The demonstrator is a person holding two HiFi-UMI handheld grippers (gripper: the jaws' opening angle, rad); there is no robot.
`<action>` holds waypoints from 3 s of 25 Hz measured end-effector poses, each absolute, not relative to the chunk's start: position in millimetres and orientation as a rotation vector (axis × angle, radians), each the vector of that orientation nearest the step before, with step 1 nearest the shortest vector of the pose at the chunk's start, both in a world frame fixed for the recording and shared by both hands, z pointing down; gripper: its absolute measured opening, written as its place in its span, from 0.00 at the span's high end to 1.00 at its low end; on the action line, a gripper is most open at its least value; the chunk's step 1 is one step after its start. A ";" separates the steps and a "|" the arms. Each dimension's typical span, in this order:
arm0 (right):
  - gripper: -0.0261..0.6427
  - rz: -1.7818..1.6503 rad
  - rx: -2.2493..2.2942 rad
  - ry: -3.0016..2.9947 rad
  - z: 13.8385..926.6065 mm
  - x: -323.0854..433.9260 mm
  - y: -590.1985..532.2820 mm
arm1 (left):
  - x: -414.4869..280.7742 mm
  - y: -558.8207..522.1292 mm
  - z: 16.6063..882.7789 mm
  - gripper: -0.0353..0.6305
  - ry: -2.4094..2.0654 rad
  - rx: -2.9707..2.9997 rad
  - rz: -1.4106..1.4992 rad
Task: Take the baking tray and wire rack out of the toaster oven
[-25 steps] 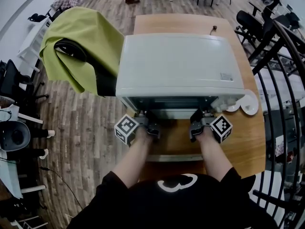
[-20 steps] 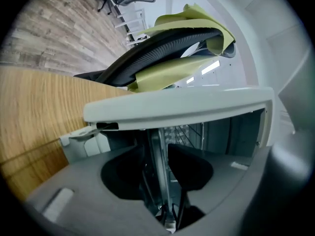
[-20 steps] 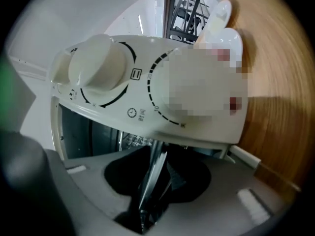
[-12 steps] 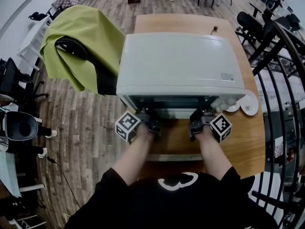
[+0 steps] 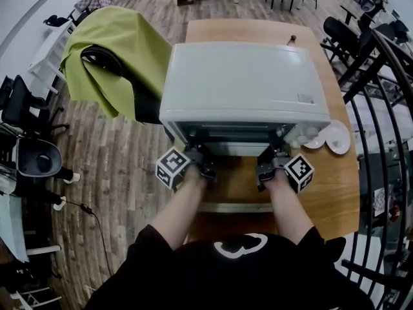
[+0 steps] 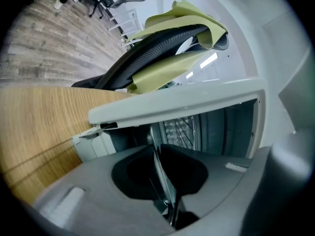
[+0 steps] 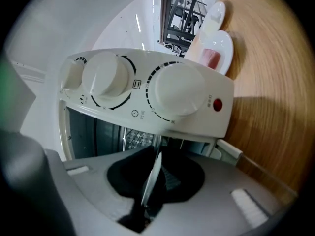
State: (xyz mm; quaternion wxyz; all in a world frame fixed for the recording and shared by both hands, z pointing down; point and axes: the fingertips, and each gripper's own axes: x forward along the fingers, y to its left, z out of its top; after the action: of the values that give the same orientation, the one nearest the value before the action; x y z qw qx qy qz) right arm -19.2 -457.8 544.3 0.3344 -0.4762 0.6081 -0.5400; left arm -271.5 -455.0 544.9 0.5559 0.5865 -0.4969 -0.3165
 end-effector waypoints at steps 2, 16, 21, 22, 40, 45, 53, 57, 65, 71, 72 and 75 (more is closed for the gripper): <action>0.89 -1.414 -1.238 1.589 545.3 -17.3 -451.5 | -269.8 -448.7 545.5 0.87 -1.178 1.382 -0.748; 0.89 -1.451 -1.219 1.594 545.8 -13.2 -401.5 | -265.9 -398.3 545.3 0.87 -1.189 1.357 -0.757; 0.89 -1.460 -1.217 1.610 543.5 -12.6 -387.7 | -265.6 -382.7 542.0 0.87 -1.190 1.352 -0.762; 0.89 -1.463 -1.217 1.610 543.2 -12.3 -383.7 | -265.4 -378.3 541.4 0.87 -1.191 1.352 -0.762; 0.90 -1.493 -1.187 1.633 534.1 -10.1 -324.4 | -263.6 -316.8 530.3 0.88 -1.213 1.345 -0.780; 0.90 -1.499 -1.171 1.646 528.6 -9.0 -309.6 | -262.8 -302.0 525.4 0.88 -1.223 1.347 -0.784; 0.90 -1.497 -1.154 1.661 521.4 -7.1 -286.0 | -261.2 -278.5 518.1 0.88 -1.231 1.358 -0.788; 0.90 -1.488 -1.149 1.670 519.9 -5.0 -273.1 | -258.9 -264.3 518.7 0.88 -1.231 1.354 -0.785; 0.91 -1.443 -1.132 1.721 505.5 -1.0 -247.3 | -254.4 -234.6 509.7 0.88 -1.233 1.401 -0.785; 0.91 -1.407 -1.115 1.756 492.0 -1.6 -233.1 | -254.1 -217.3 502.2 0.88 -1.236 1.418 -0.776; 0.91 -1.402 -1.113 1.762 490.7 -0.9 -229.2 | -253.4 -212.5 502.4 0.88 -1.237 1.419 -0.775; 0.92 -1.390 -1.101 1.772 485.7 2.2 -215.2 | -250.5 -196.6 499.8 0.88 -1.240 1.425 -0.781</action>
State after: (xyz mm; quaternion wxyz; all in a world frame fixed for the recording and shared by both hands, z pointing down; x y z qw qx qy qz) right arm 2.2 -215.2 485.7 0.3120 -0.4172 0.6717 -0.5267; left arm -250.5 -196.6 499.8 0.5218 0.5948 -0.5175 -0.3258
